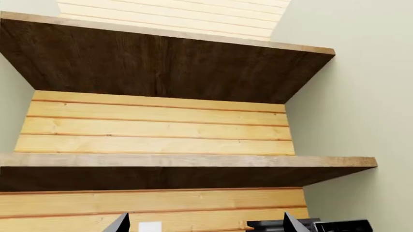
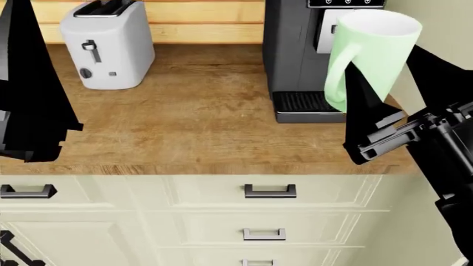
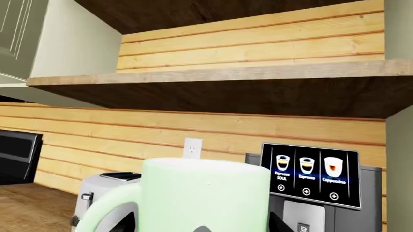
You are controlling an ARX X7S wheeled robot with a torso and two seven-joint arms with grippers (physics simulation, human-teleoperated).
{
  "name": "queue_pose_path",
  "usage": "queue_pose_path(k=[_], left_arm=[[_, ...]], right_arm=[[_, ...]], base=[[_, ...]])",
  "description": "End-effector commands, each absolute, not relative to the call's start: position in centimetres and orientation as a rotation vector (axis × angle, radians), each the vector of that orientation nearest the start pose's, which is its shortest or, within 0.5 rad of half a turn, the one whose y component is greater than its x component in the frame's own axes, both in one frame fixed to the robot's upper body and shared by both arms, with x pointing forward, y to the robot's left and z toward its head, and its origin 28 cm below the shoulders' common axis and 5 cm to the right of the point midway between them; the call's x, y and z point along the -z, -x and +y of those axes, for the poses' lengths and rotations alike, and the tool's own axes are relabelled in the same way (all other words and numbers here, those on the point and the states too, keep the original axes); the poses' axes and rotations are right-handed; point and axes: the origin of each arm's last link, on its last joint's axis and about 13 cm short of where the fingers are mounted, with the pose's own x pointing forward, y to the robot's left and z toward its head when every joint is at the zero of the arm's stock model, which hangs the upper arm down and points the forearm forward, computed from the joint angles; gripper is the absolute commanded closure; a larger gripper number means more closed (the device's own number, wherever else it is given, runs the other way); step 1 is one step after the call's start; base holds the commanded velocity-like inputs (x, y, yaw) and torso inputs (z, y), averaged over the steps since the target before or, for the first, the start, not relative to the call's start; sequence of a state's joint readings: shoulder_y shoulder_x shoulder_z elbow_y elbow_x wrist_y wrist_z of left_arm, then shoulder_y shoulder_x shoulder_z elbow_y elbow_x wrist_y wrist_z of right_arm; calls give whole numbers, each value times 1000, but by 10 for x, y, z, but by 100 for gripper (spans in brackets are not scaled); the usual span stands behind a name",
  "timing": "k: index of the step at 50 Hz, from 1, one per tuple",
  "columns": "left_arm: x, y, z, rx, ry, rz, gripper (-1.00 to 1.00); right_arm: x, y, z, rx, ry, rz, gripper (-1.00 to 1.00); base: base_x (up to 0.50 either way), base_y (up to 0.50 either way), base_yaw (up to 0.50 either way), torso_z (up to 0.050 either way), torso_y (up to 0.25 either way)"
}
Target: Pick the mug from the cabinet, place it under the coffee machine dispenser, and press the start button.
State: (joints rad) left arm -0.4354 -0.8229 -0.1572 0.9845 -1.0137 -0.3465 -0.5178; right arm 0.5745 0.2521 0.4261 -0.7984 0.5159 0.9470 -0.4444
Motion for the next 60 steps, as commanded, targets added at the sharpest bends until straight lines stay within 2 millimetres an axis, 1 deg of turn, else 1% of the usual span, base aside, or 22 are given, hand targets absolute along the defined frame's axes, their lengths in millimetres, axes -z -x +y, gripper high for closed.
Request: queue_pose_path(k=[1, 7, 13, 17, 22, 35, 40, 46, 52, 60], left_arm=[[-280, -161, 258, 193, 32, -800, -100], [-281, -161, 259, 195, 28, -802, -100], [-280, -161, 259, 194, 26, -800, -100], [-279, -161, 259, 193, 26, -796, -100], [-278, -162, 258, 192, 26, -793, -100], [-278, -159, 259, 196, 31, -794, -100], [-278, -158, 259, 189, 35, -790, -100], [-273, -153, 254, 232, -25, -784, -100], [-271, -151, 253, 256, -32, -785, -100], [-270, -151, 253, 256, -47, -781, -100]], right_arm=[[-250, -215, -176, -441, 22, -552, 100], [-251, -214, -176, -437, 25, -578, 100], [-254, -209, -176, -407, 53, -678, 100], [-259, -208, -174, -407, 71, -766, 100], [-264, -206, -169, -423, 81, -807, 100], [-262, -210, -167, -427, 90, -759, 100], [-261, -208, -167, -426, 87, -748, 100], [-259, -208, -167, -429, 83, -739, 100], [-256, -204, -170, -420, 81, -719, 100], [-250, -212, -168, -401, 95, -673, 100]], base=[[387, -28, 0, 0, 0], [391, -31, 0, 2, 2], [376, -31, 0, 0, 0], [288, -29, 0, 0, 3], [230, -31, 0, 0, 0], [0, 0, 0, 0, 1], [0, 0, 0, 0, 0], [0, 0, 0, 0, 0], [0, 0, 0, 0, 0], [0, 0, 0, -41, 0]])
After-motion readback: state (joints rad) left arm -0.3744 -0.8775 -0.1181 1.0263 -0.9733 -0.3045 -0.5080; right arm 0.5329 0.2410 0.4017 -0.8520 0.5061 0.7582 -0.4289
